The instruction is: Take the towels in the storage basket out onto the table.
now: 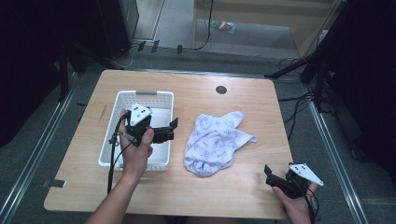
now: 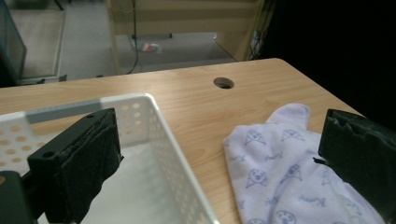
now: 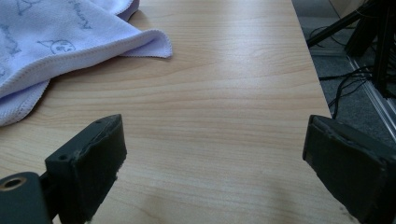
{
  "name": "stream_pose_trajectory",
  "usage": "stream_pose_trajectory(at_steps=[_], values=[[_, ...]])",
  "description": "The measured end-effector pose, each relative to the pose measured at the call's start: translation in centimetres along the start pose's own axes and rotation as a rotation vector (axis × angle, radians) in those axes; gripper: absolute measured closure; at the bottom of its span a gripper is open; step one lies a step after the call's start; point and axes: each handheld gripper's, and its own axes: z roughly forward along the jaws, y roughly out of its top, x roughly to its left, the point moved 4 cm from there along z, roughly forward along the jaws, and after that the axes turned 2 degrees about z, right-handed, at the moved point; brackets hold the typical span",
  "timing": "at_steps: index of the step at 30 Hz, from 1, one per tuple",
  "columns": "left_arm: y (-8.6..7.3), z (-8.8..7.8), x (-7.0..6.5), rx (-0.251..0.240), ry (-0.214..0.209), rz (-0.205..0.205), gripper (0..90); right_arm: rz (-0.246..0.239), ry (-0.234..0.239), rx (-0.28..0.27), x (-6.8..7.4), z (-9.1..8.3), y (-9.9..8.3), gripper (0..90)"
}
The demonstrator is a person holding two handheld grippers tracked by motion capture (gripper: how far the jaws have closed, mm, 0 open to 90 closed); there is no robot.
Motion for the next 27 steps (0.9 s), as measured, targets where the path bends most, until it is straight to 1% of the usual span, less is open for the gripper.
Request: stream_pose_trajectory(at_steps=[5, 7, 11, 13, 14, 24, 27], values=[[-0.2, -1.3, 2.1, -0.016, 0.030, -0.008, 0.0, 0.000, -0.002, 0.000, 0.0, 0.0, 0.0, 5.8], [-0.3, -2.0, 3.1, -0.024, 0.050, -0.013, 0.0, 0.000, -0.002, 0.001, 0.0, 0.0, 0.0, 5.8], [-0.5, -3.1, 4.8, -0.035, 0.079, -0.020, 0.0, -0.001, -0.002, 0.001, 0.0, 0.0, 0.0, 5.8], [-0.9, -3.9, 6.0, -0.039, 0.103, -0.027, 0.0, -0.002, -0.002, 0.001, 0.0, 0.0, 0.0, 5.8], [-0.9, -3.9, 6.0, -0.039, 0.103, -0.027, 0.0, -0.002, -0.002, 0.001, 0.0, 0.0, 0.0, 5.8], [-2.4, -6.7, 10.4, -0.040, 0.174, -0.058, 0.0, -0.002, -0.005, 0.003, 0.0, 0.0, 0.0, 5.8], [-2.8, -7.8, 11.8, -0.051, 0.196, -0.073, 0.0, -0.001, -0.005, 0.003, 0.0, 0.0, 0.0, 5.8]])
